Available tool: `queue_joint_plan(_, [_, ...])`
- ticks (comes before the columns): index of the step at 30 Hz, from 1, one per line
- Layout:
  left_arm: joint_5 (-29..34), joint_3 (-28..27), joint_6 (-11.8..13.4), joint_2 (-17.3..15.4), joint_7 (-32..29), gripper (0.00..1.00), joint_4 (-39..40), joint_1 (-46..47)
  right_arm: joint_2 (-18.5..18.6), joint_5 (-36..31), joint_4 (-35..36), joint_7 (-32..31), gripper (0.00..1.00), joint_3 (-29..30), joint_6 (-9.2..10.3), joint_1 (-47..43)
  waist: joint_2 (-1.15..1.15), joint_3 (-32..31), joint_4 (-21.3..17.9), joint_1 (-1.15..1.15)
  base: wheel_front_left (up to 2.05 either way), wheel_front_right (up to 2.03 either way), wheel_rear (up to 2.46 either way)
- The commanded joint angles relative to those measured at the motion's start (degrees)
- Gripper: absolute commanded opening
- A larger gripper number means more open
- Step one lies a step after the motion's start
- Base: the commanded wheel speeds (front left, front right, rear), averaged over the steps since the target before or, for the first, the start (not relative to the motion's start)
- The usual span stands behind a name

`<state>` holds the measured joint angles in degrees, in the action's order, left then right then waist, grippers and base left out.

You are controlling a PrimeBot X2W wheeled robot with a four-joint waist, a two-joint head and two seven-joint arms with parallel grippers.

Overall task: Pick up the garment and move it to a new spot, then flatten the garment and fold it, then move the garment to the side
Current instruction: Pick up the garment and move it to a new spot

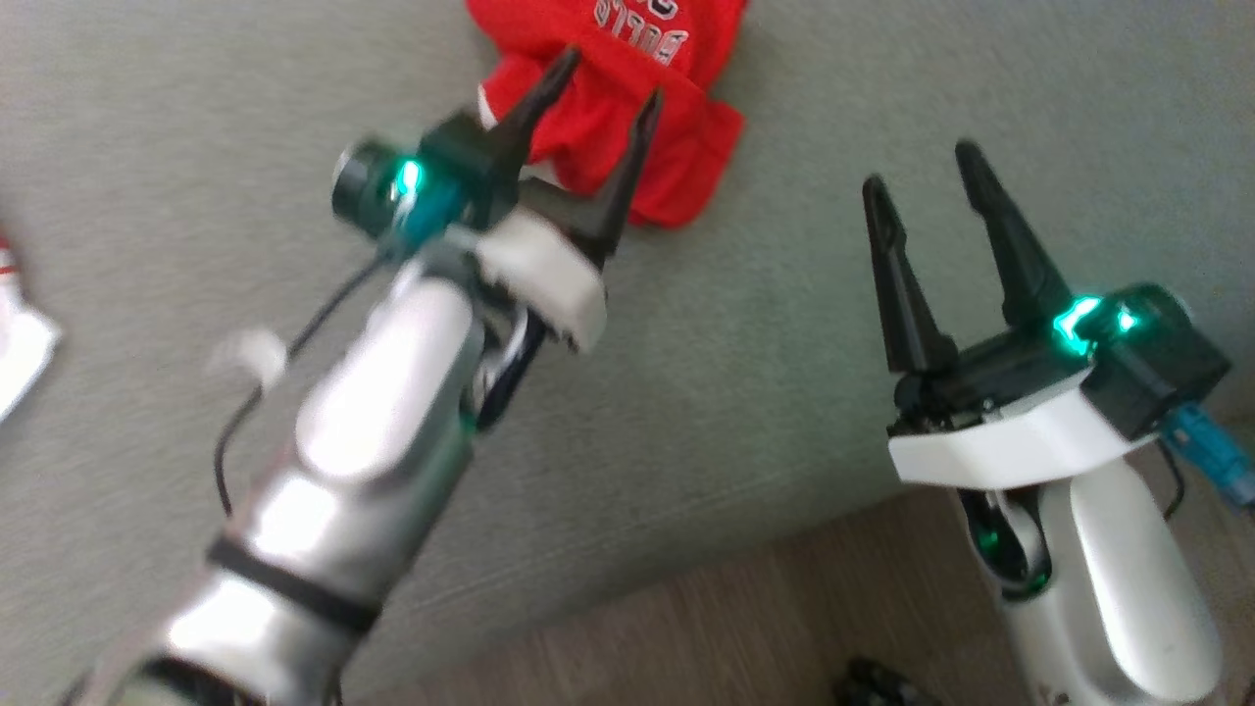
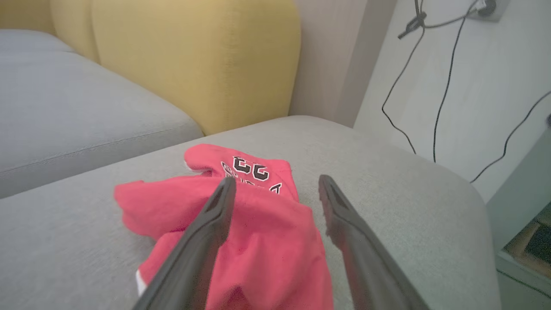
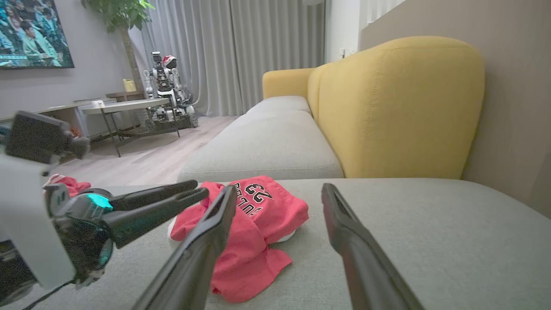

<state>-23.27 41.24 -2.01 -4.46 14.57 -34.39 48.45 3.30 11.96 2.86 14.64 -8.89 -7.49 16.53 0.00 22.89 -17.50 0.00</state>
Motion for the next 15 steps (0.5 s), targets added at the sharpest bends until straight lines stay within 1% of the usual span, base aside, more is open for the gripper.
queue_joint_plan(1, [0.7,-3.2,0.7,-0.8,0.4,1.0,4.4,-2.5,-0.4,-0.7,0.9,0.4,1.0,-0.6,0.0,-1.6,0.0,-4.1,4.1,0.0,0.0,0.0,0.0])
queue_joint_plan(7, [3.6,-12.0,3.7,-1.8,0.4,1.0,18.7,-17.3,-0.4,-2.0,-2.6,0.4,1.0,1.5,0.0,-4.6,0.0,-10.5,10.7,0.0,0.0,0.0,0.0])
queue_joint_plan(8, [4.7,-14.9,4.3,-1.7,0.4,1.0,22.6,-22.3,-0.4,-2.3,-3.5,0.4,1.0,2.0,0.0,-5.6,0.0,-12.3,12.7,0.0,0.0,0.0,0.0])
queue_joint_plan(9, [5.1,-16.7,4.7,-1.4,0.4,1.0,24.5,-24.8,-0.4,-2.7,-3.9,0.4,1.0,2.1,0.0,-6.1,0.0,-13.0,13.4,0.0,0.0,0.0,0.0])
queue_joint_plan(12, [6.6,-21.0,4.9,-0.7,0.4,1.0,29.2,-31.6,-0.4,-3.5,-4.7,0.4,1.0,3.3,0.0,-7.6,0.0,-15.2,15.8,0.0,0.0,0.0,0.0])
queue_joint_plan(15, [9.0,-24.3,4.4,0.0,0.4,1.0,32.9,-37.5,-0.4,-4.4,-4.9,0.4,1.0,4.5,0.0,-9.5,0.0,-17.4,17.5,0.0,0.0,0.0,0.0])
